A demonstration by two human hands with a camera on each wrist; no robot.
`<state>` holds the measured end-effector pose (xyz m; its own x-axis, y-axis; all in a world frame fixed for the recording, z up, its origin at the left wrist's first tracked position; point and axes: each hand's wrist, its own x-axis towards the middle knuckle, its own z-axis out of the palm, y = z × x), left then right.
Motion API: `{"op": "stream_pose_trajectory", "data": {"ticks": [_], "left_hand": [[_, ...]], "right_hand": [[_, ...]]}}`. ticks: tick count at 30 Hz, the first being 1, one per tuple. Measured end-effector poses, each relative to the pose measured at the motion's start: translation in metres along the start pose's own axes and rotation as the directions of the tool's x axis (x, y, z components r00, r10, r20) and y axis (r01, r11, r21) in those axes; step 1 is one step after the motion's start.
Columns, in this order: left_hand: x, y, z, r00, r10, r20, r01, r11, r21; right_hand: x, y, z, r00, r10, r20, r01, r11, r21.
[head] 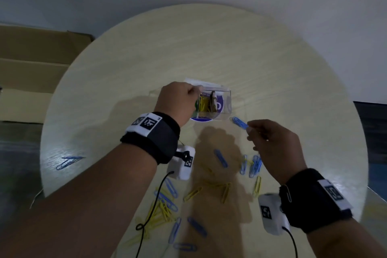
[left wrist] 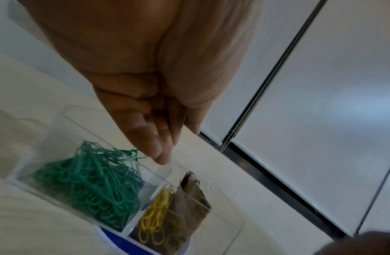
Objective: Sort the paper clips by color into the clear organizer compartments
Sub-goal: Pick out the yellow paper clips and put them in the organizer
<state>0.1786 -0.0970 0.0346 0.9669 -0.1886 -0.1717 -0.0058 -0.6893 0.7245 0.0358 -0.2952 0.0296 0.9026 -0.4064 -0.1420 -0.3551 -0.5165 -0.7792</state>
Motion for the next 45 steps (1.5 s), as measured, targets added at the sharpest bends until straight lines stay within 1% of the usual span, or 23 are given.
{"op": "stream_pose_trajectory", "data": {"ticks": [2, 5, 8, 10, 12, 13, 15, 18, 21, 24, 27, 29, 30, 31, 33, 34, 36, 37, 39, 40, 41, 42, 45], "left_hand": [[-0.004, -0.002, -0.008, 1.000, 0.006, -0.021, -0.006, 1.000, -0.010], [-0.015, -0.011, -0.019, 0.996, 0.046, -0.079, -0.049, 0.998, -0.030], [-0.042, -0.027, -0.030, 0.986, 0.133, -0.100, -0.125, 0.989, 0.076], [-0.080, -0.042, -0.033, 0.981, 0.191, -0.023, -0.186, 0.971, 0.152], [-0.130, -0.060, -0.031, 0.957, 0.255, 0.138, -0.277, 0.945, 0.176], [-0.157, -0.069, -0.030, 0.937, 0.264, 0.229, -0.311, 0.929, 0.199], [-0.207, -0.091, -0.026, 0.909, 0.217, 0.357, -0.329, 0.898, 0.291], [-0.258, -0.118, -0.024, 0.912, 0.124, 0.391, -0.276, 0.890, 0.362], [-0.278, -0.133, -0.024, 0.896, 0.206, 0.393, -0.346, 0.879, 0.327], [-0.282, -0.142, -0.025, 0.882, 0.287, 0.374, -0.401, 0.873, 0.276], [-0.280, -0.146, -0.030, 0.925, 0.300, 0.232, -0.345, 0.920, 0.188], [-0.275, -0.147, -0.037, 0.973, 0.220, 0.064, -0.228, 0.955, 0.188], [-0.271, -0.149, -0.041, 0.989, 0.145, -0.023, -0.138, 0.970, 0.199], [-0.267, -0.151, -0.045, 0.994, 0.054, -0.099, -0.032, 0.977, 0.210], [-0.260, -0.153, -0.051, 0.972, -0.134, -0.190, 0.176, 0.959, 0.220], [-0.257, -0.153, -0.051, 0.958, -0.206, -0.201, 0.252, 0.938, 0.237], [-0.256, -0.146, -0.047, 0.941, -0.301, -0.155, 0.335, 0.895, 0.294], [-0.256, -0.141, -0.043, 0.943, -0.311, -0.122, 0.334, 0.888, 0.316], [-0.256, -0.135, -0.031, 0.961, -0.267, -0.077, 0.277, 0.900, 0.336], [-0.254, -0.133, -0.026, 0.968, -0.237, -0.076, 0.249, 0.907, 0.339], [-0.252, -0.133, -0.022, 0.974, -0.213, -0.083, 0.228, 0.912, 0.341], [-0.249, -0.133, -0.019, 0.978, -0.191, -0.087, 0.209, 0.916, 0.341], [-0.244, -0.138, -0.019, 0.990, -0.111, -0.084, 0.134, 0.930, 0.342]], "right_hand": [[-0.005, 0.003, 0.002, 1.000, -0.004, 0.019, 0.004, 1.000, -0.011], [-0.017, 0.006, 0.006, 0.998, -0.052, 0.045, 0.056, 0.993, -0.105], [-0.035, 0.010, 0.014, 0.985, -0.131, 0.117, 0.153, 0.966, -0.206], [-0.053, 0.012, 0.023, 0.944, -0.209, 0.255, 0.285, 0.906, -0.313], [-0.076, 0.014, 0.032, 0.873, -0.236, 0.427, 0.422, 0.803, -0.420], [-0.087, 0.016, 0.036, 0.843, -0.225, 0.489, 0.470, 0.751, -0.463], [-0.109, 0.019, 0.041, 0.830, -0.157, 0.535, 0.476, 0.700, -0.533], [-0.132, 0.024, 0.046, 0.837, -0.118, 0.535, 0.466, 0.666, -0.582], [-0.146, 0.031, 0.049, 0.824, -0.138, 0.549, 0.505, 0.616, -0.604], [-0.149, 0.037, 0.050, 0.843, -0.151, 0.516, 0.498, 0.579, -0.645], [-0.143, 0.038, 0.052, 0.888, -0.159, 0.431, 0.434, 0.599, -0.673], [-0.137, 0.035, 0.053, 0.911, -0.172, 0.376, 0.394, 0.635, -0.665], [-0.134, 0.033, 0.052, 0.917, -0.200, 0.345, 0.387, 0.659, -0.645], [-0.131, 0.030, 0.051, 0.917, -0.244, 0.315, 0.393, 0.685, -0.613], [-0.126, 0.024, 0.052, 0.896, -0.351, 0.272, 0.444, 0.730, -0.520], [-0.125, 0.021, 0.054, 0.877, -0.394, 0.273, 0.479, 0.743, -0.467], [-0.123, 0.012, 0.063, 0.841, -0.434, 0.322, 0.534, 0.761, -0.369], [-0.124, 0.008, 0.069, 0.824, -0.435, 0.363, 0.550, 0.768, -0.329], [-0.129, -0.001, 0.081, 0.783, -0.430, 0.450, 0.583, 0.760, -0.288], [-0.130, -0.004, 0.085, 0.769, -0.426, 0.476, 0.597, 0.746, -0.295], [-0.131, -0.004, 0.087, 0.771, -0.416, 0.481, 0.595, 0.739, -0.315], [-0.129, -0.003, 0.087, 0.795, -0.396, 0.460, 0.570, 0.748, -0.341], [-0.115, 0.007, 0.075, 0.898, -0.314, 0.307, 0.424, 0.804, -0.416]]}}
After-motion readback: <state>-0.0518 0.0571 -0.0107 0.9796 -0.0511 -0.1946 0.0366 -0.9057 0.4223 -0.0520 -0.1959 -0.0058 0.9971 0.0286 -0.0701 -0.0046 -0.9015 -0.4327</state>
